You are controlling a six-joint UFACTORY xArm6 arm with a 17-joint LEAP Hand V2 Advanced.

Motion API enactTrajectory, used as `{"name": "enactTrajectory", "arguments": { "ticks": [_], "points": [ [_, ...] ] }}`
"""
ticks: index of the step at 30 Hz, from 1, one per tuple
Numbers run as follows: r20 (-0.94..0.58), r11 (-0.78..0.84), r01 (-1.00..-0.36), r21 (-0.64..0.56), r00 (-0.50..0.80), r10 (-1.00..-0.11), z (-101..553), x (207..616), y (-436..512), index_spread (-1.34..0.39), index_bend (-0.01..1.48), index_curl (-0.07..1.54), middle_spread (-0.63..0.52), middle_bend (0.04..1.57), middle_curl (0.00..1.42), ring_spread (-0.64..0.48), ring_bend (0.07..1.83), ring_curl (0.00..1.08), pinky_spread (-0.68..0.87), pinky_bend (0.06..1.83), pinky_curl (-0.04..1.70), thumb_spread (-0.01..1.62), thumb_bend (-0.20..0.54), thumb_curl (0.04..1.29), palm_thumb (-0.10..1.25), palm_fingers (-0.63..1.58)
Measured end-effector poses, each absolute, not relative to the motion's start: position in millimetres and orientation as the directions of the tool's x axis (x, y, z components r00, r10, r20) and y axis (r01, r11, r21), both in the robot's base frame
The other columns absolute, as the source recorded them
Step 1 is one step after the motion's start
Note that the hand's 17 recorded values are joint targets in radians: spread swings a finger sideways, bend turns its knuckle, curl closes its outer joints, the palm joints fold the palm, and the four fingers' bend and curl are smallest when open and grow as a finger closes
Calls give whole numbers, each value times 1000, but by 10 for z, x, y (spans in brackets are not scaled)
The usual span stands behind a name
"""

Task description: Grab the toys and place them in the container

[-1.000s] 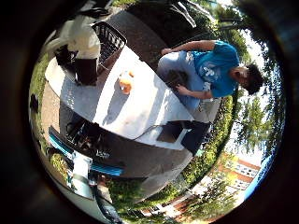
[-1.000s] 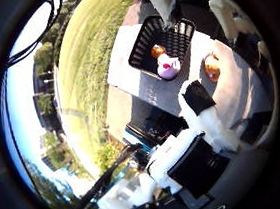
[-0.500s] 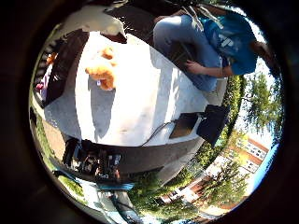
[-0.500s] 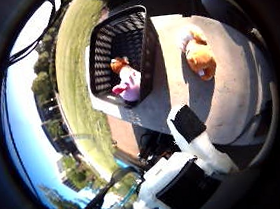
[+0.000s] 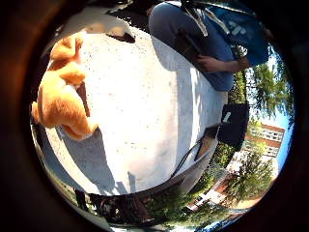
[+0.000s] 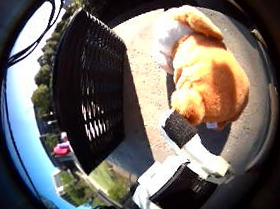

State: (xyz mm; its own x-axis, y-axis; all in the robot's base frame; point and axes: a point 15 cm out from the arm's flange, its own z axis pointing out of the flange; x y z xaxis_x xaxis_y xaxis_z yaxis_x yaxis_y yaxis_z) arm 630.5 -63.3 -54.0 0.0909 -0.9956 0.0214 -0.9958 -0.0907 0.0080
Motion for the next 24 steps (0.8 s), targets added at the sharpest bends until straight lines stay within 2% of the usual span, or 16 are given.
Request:
{"name": "enactTrajectory", "arguments": {
  "ticks": [10, 13, 14, 15, 16, 17, 21, 24],
  "points": [
    [15, -84, -995, 55, 85, -996, -1016, 6128, -425, -31, 140, 249, 209, 184, 350, 380, 610, 322, 559, 948, 315, 1123, -29, 352, 505, 189],
    [13, -83, -994, 67, 84, -996, -1058, 6090, -431, -1, 119, 227, 180, 218, 357, 376, 756, 346, 566, 1011, 316, 1116, -13, 360, 547, 399],
    [13, -83, -994, 67, 84, -996, -1057, 6088, -430, -33, 127, 212, 125, 309, 388, 347, 840, 365, 554, 1113, 338, 1112, 2, 379, 594, 715],
    [12, -84, -994, 74, 85, -996, -1053, 6074, -430, -44, 122, 198, 105, 341, 391, 331, 847, 348, 545, 1106, 314, 1113, -2, 382, 602, 769],
    [12, -83, -993, 79, 85, -996, -1046, 6063, -433, -108, 138, 194, 69, 480, 443, 278, 928, 379, 504, 1149, 338, 1106, 1, 398, 633, 1046],
    [11, -83, -993, 82, 84, -996, -1019, 6060, -440, -152, 113, 176, 52, 602, 494, 233, 1021, 413, 475, 1178, 356, 1101, 9, 416, 677, 1190],
    [9, -83, -991, 101, 84, -996, -947, 6026, -472, -282, 233, 202, -26, 882, 656, 109, 1238, 554, 390, 1289, 460, 1067, 13, 471, 789, 1176],
    [8, -84, -991, 105, 85, -996, -855, 6032, -478, -392, 348, 212, -74, 1022, 753, 41, 1309, 612, 320, 1399, 525, 1036, 16, 515, 881, 1151]
  ]
}}
